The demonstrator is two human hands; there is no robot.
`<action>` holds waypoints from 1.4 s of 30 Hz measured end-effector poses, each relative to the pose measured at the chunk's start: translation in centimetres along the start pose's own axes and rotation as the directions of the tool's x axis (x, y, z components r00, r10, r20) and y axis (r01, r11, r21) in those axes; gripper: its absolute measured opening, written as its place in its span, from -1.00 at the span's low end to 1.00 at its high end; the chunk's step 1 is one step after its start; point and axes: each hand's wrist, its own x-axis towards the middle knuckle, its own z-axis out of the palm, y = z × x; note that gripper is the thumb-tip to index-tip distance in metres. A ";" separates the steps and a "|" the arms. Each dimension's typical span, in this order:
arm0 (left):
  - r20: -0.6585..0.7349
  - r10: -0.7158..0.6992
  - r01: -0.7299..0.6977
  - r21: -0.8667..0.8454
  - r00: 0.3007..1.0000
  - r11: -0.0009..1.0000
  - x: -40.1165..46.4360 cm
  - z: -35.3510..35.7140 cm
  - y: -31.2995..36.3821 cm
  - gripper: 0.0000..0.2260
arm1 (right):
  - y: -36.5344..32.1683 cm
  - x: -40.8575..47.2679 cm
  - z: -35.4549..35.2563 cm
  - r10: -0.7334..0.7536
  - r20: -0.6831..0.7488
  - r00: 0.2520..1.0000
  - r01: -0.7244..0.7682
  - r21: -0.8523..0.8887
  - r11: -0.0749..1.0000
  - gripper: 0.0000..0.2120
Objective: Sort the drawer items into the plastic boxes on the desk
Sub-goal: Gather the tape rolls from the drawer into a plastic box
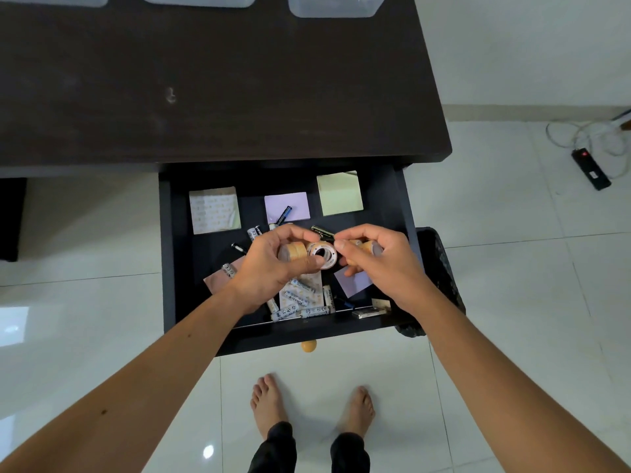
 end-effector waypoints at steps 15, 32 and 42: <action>-0.076 -0.010 0.010 -0.001 0.997 1.000 -0.3 -2.4 0.4 -0.64 | 2.9 0.4 0.2 -0.142 -0.254 0.957 -0.079 -0.696 0.714 -0.61; -0.082 -0.011 0.012 0.019 0.997 1.000 -1.2 -2.6 0.2 -0.68 | 2.5 0.0 0.2 -0.201 -0.173 0.964 0.026 -0.692 0.721 -0.65; -0.075 0.016 -0.017 -0.012 0.997 1.000 -2.1 -3.5 0.8 -0.68 | 1.5 -0.8 -0.1 -0.222 -0.140 0.965 0.121 -0.514 0.849 -0.65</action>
